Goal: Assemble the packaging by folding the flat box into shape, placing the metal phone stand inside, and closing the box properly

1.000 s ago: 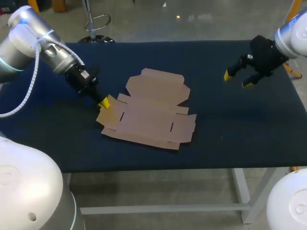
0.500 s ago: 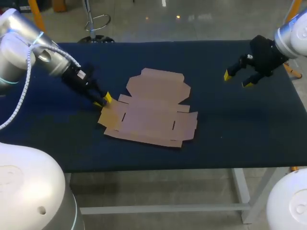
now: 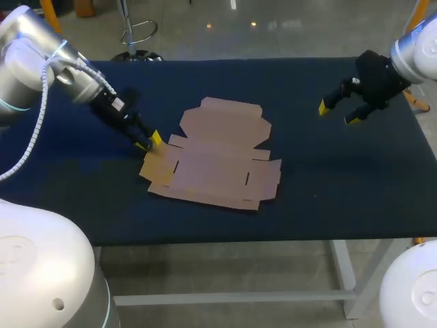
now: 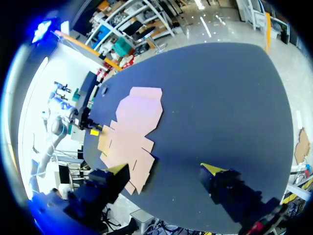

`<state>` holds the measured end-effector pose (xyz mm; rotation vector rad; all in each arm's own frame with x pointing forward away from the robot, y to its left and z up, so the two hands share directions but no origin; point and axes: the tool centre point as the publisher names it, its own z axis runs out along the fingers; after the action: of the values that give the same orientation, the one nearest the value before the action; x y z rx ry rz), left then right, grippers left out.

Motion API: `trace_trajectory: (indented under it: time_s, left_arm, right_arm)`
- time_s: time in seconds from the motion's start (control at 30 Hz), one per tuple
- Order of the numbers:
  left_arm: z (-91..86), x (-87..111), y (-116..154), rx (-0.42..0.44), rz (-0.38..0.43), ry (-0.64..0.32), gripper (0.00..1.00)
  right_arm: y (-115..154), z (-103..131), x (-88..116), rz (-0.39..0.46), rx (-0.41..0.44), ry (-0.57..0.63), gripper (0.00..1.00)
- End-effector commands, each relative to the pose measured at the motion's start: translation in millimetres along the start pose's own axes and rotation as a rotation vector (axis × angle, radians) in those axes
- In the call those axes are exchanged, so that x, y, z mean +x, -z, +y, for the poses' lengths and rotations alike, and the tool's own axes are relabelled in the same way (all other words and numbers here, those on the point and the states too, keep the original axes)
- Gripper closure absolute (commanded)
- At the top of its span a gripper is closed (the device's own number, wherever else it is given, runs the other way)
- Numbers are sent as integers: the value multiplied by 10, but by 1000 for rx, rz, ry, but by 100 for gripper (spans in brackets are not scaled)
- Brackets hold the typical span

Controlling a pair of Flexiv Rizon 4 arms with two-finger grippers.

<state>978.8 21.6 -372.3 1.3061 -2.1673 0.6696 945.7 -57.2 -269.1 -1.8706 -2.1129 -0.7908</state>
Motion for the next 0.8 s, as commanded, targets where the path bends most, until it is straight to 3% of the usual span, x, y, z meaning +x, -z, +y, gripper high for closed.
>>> trace_trajectory:
  time_s: [0.03,0.07,0.13,0.43,0.8]
  left_arm:
    - [-95,-9,-50,-133,-17,5,60]
    - [-98,-9,-56,-139,-25,6,68]
    - [-99,-6,-63,-140,-34,10,100]
    - [-9,39,-74,-60,-95,55,100]
    - [189,150,-82,88,-105,128,100]
  right_arm:
    - [23,-3,1,2,5,1,0]
    - [23,-3,1,2,5,1,0]
    - [23,-3,1,2,5,1,0]
    - [23,-3,1,2,5,1,0]
    - [23,-3,1,2,5,1,0]
